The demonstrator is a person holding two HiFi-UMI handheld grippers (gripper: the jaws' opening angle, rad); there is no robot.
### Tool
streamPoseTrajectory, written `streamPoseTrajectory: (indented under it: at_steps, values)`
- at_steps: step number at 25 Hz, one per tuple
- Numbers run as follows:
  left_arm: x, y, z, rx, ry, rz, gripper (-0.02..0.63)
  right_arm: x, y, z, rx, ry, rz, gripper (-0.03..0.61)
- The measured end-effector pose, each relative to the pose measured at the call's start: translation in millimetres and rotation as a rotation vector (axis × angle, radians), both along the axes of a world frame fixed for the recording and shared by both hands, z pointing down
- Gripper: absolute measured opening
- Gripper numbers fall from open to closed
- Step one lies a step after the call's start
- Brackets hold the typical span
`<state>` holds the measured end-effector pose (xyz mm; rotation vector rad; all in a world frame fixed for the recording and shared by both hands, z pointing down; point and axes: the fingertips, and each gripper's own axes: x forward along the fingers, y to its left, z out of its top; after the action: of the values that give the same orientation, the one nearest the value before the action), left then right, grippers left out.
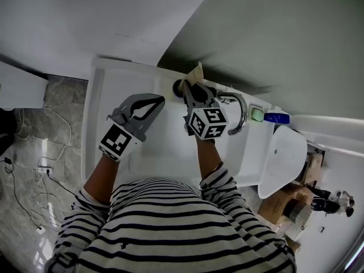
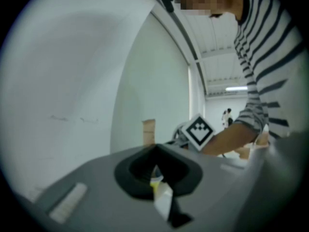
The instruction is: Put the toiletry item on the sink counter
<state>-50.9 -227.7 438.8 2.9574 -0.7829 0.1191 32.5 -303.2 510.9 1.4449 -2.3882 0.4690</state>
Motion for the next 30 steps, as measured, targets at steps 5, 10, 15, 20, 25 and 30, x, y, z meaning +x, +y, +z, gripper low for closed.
streamPoseTrajectory:
  at_steps: [5, 10, 15, 20, 25, 30]
  values:
    - [1, -2, 2, -0.003, -0.001, -0.003, 0.006, 0, -1, 12, -0.017, 0.038, -0.009, 0.037]
    - [1, -4, 6, -0.007, -0.006, -0.004, 0.006, -1, -2, 21, -0.030, 0.048, -0.010, 0.037]
    - [3, -8, 8, -0.010, -0.009, -0.006, 0.006, 1, 0, 27, -0.040, 0.055, -0.014, 0.038]
    - [7, -9, 7, -0.007, -0.009, 0.001, 0.006, -2, 0, 27, -0.043, 0.065, -0.028, 0.048]
    - [8, -9, 9, -0.010, -0.006, 0.005, 0.006, 0, -1, 29, -0.057, 0.070, -0.011, 0.118]
    - [10, -7, 6, -0.006, -0.006, 0.005, 0.006, 8, 4, 29, -0.073, 0.095, 0.015, 0.129]
